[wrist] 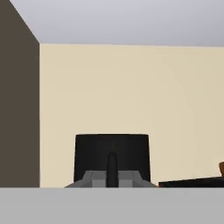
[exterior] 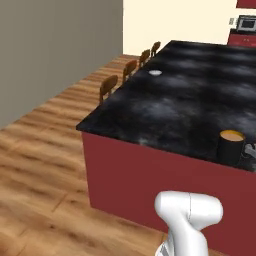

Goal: Pick the cup of tea, navigate to the dining table, and place it on the saucer.

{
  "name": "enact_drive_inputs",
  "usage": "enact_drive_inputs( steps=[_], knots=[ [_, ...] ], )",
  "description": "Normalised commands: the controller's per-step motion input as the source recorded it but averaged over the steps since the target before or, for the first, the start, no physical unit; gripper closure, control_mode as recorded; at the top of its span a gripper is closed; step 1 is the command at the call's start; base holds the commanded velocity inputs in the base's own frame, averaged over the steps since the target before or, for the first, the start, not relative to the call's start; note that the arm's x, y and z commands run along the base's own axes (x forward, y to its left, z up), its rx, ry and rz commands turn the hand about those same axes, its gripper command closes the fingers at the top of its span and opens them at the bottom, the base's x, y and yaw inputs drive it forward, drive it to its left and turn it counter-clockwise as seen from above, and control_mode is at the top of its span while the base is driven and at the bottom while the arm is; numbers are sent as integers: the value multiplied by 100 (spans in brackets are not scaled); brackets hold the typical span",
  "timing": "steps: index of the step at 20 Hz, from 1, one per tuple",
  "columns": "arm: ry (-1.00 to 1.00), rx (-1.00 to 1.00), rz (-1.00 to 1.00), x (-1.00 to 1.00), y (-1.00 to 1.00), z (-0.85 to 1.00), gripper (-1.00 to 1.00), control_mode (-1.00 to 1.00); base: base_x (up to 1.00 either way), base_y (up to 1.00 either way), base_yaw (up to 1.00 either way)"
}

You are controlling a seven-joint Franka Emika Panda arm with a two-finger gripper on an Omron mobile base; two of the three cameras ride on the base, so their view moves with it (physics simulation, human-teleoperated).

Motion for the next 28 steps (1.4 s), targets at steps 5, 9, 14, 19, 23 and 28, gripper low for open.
enact_drive_inputs(
  steps=[5,9,14,19,23,28],
  knots=[
    [0,0,0,0,0,0,100,100,89,100,-25],
    [0,0,0,0,0,0,100,100,88,100,-25],
    [0,0,0,0,0,0,100,100,82,100,-25],
    [0,0,0,0,0,0,100,100,84,100,-28],
    [0,0,0,0,0,0,100,100,89,100,-33],
    [0,0,0,0,0,0,100,100,99,100,-45]
  ],
)
